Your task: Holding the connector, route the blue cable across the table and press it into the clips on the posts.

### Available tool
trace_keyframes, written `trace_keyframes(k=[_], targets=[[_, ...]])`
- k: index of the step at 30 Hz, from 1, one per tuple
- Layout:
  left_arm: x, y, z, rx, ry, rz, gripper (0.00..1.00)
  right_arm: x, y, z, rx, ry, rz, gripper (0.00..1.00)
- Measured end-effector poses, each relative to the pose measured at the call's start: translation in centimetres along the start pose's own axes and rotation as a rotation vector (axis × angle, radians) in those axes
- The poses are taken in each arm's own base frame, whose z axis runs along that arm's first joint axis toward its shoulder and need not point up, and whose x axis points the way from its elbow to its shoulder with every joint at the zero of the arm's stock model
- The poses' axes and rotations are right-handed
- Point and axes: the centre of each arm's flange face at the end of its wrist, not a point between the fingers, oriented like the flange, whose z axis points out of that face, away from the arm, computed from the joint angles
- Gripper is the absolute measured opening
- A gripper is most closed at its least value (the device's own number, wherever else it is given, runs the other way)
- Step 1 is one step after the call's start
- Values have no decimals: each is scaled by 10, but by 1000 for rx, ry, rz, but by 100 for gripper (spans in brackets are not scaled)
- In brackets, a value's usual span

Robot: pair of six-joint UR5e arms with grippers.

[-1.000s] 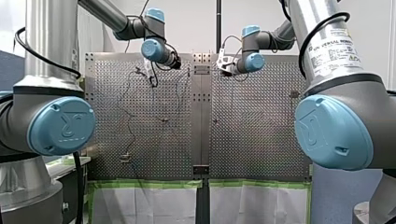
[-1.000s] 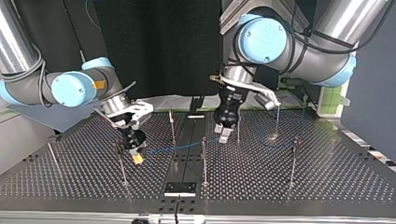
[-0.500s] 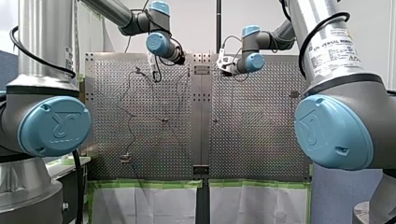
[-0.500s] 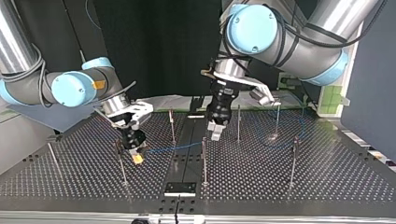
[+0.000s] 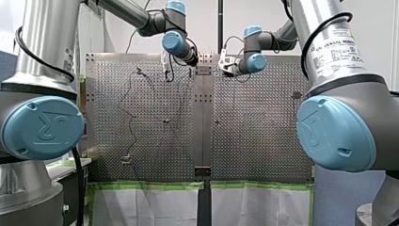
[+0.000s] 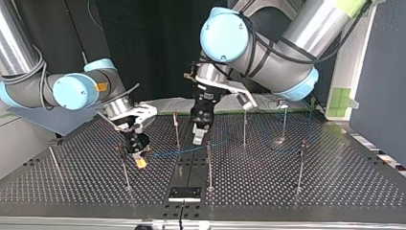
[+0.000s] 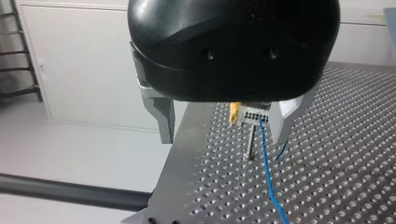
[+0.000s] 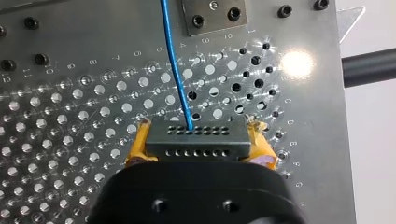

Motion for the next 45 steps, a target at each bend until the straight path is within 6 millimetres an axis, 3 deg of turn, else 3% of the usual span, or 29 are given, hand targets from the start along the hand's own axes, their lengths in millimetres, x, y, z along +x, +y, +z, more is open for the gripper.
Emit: trace_keyframes(k=[6,17,31,37,45], targets=[[6,-15,13,-18,-2,19,100,0,0,0,-1,1,0,0],[22,-21,46,-62,4,83,100,0,-1,0,0,0,0,0],[66,-22,80,-77,30,103,100,0,-1,0,0,0,0,0],[66,-23,96,-106,-9,92,100,0,-1,0,0,-1,0,0],[62,-23,101,-114,-33,84,100,0,-1,0,0,-1,0,0]])
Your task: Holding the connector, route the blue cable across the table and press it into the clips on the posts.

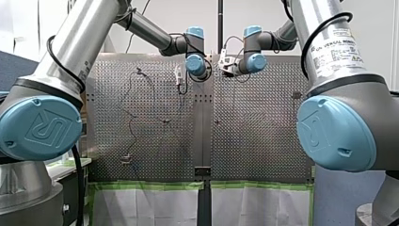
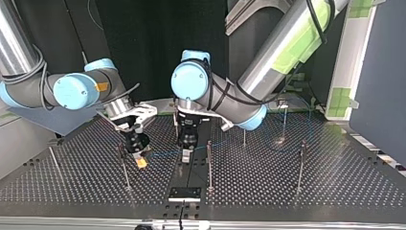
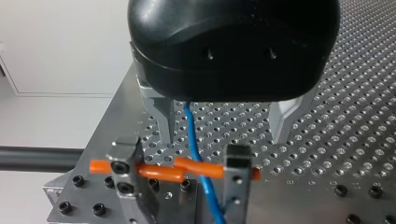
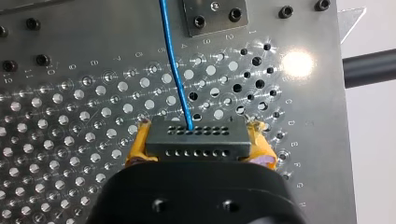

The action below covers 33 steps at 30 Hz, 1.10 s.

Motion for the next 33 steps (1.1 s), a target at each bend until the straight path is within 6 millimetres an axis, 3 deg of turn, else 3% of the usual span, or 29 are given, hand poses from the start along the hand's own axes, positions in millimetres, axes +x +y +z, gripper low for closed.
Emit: trace_keyframes(k=[16,18,20,21,22,23,24,26,33], targets=[[7,0,9,-20,-6,1,100,0,0,0,0,-1,0,0],[6,1,9,-30,-9,5,95,0,0,0,0,-1,0,0],[6,0,8,-40,-10,10,63,0,0,0,0,-1,0,0],[6,0,7,-46,-11,14,63,0,0,0,0,-1,0,0],[6,-1,7,-51,-11,18,43,0,0,0,-1,-1,0,0],[6,-1,6,-55,-11,22,29,0,0,0,-1,-1,1,0],[6,-2,5,-59,-11,27,29,0,1,0,-1,-1,1,0],[6,-3,4,-62,-12,31,0,0,1,0,-1,-1,1,0],[6,-11,-1,-52,-11,17,0,0,1,0,-1,-1,4,0]])
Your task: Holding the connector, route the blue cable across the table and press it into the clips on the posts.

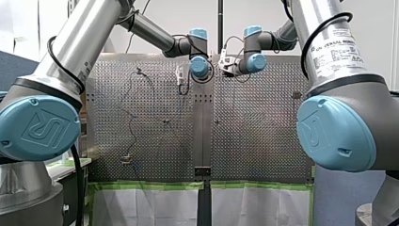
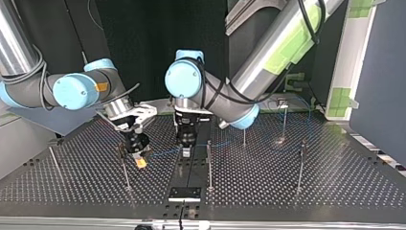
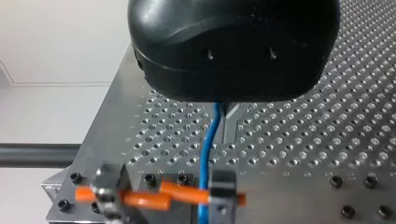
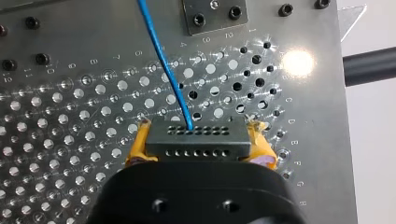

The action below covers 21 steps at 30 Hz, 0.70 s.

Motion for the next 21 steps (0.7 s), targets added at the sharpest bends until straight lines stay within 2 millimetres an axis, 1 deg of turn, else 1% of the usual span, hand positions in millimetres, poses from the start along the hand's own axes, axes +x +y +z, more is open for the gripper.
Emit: trace_keyframes(k=[5,13,18,21], targets=[[1,-3,-5,-4,13,-12,0,-1,0,-1,0,-5,3,0],[12,0,-19,-47,49,-10,0,-4,-3,-3,0,-27,5,0],[4,8,-30,-69,19,-47,0,-8,-6,-6,-2,-56,11,0],[-4,11,-37,-70,-4,-71,0,-16,-7,-9,-4,-77,14,0]])
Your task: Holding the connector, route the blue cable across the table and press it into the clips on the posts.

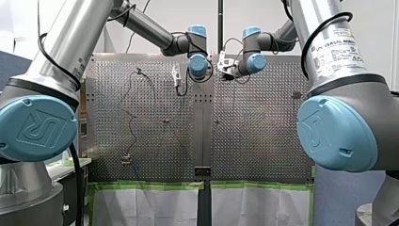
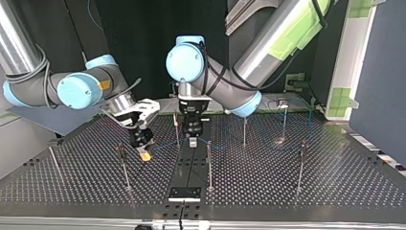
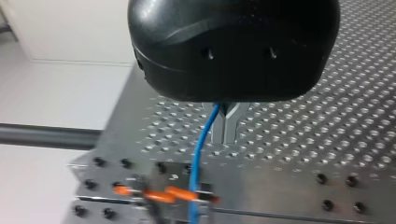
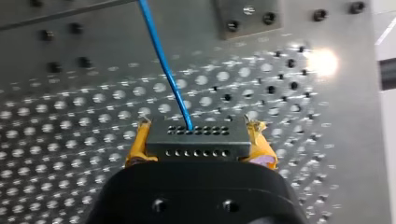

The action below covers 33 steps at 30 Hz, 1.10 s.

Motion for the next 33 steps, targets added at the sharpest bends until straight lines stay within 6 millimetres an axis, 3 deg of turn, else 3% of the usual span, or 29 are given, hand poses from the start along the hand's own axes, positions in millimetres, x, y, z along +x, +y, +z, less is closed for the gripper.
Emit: trace_keyframes(k=[4,11,22,33], targets=[[1,1,-8,18,-13,-11,0,-15,1,-5,-6,-30,2,0],[24,-4,-23,86,4,5,0,-42,3,-16,-19,-82,-3,0],[60,3,-39,110,19,-1,0,-50,6,-39,-54,-92,-2,0],[98,15,-58,134,62,20,0,-85,16,-59,-133,-151,-20,0]])
